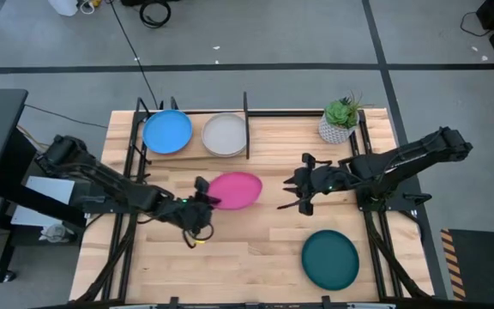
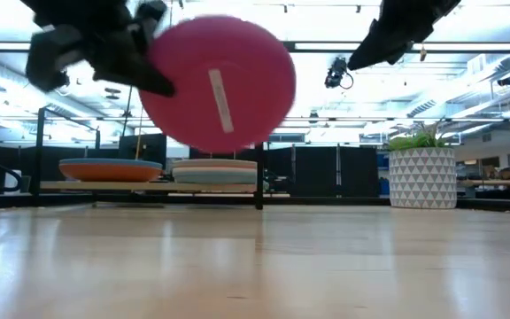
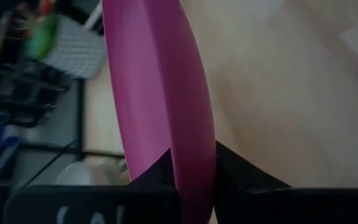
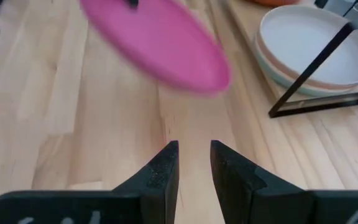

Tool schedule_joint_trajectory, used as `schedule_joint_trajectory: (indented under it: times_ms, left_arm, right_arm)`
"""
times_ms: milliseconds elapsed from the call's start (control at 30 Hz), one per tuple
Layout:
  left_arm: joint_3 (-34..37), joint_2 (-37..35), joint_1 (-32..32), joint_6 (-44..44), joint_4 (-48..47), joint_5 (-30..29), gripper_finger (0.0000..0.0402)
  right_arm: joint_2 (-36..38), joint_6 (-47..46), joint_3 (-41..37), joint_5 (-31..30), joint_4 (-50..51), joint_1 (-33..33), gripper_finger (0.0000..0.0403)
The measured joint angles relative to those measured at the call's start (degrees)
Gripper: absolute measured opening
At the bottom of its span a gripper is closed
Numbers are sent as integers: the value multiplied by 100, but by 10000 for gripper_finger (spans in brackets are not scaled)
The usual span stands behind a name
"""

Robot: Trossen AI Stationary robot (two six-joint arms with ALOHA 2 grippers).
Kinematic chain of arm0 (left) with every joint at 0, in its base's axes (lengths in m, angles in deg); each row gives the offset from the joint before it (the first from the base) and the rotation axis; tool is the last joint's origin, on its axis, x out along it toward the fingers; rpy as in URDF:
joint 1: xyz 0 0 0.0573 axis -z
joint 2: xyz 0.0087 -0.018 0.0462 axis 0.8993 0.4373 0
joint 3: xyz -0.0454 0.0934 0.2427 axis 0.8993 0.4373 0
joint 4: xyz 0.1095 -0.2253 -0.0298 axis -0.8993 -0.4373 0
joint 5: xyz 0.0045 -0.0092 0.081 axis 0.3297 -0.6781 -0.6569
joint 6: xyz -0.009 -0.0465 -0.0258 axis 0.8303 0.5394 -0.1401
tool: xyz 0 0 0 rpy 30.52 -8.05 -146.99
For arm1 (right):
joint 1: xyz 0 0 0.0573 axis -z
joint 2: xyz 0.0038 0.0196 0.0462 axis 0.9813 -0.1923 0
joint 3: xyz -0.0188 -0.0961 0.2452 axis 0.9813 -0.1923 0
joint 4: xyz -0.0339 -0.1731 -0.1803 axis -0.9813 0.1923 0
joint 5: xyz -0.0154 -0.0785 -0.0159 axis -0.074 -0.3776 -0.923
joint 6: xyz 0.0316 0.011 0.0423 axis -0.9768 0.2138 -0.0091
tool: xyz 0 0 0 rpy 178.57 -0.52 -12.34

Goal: Place and stack plates onto a shelf
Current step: Stack the pink plate on top of the blue plate on the shelf

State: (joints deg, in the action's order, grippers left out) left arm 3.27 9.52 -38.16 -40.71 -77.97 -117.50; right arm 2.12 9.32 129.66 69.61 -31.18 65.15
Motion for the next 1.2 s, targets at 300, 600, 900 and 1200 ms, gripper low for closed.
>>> schedule_joint_trajectory:
  times_ms: [300, 600, 900, 1200]
  left_arm:
    - [0, -669, 211, 729, -1092, -1778, 59]
    - [-2, -790, -507, 1527, -1874, -2503, 59]
    - [0, -832, -1447, 2391, -3275, -2219, 59]
    - [-2, -952, -2465, 2646, -3930, -1996, 59]
  right_arm:
    - [-619, 5, -1, -58, -42, 0, 98]
    - [-568, -54, -4, -476, 232, -22, 98]
    - [-84, -505, -4, -1000, 853, -205, 98]
    - [372, -1217, -4, -1728, 1601, -658, 98]
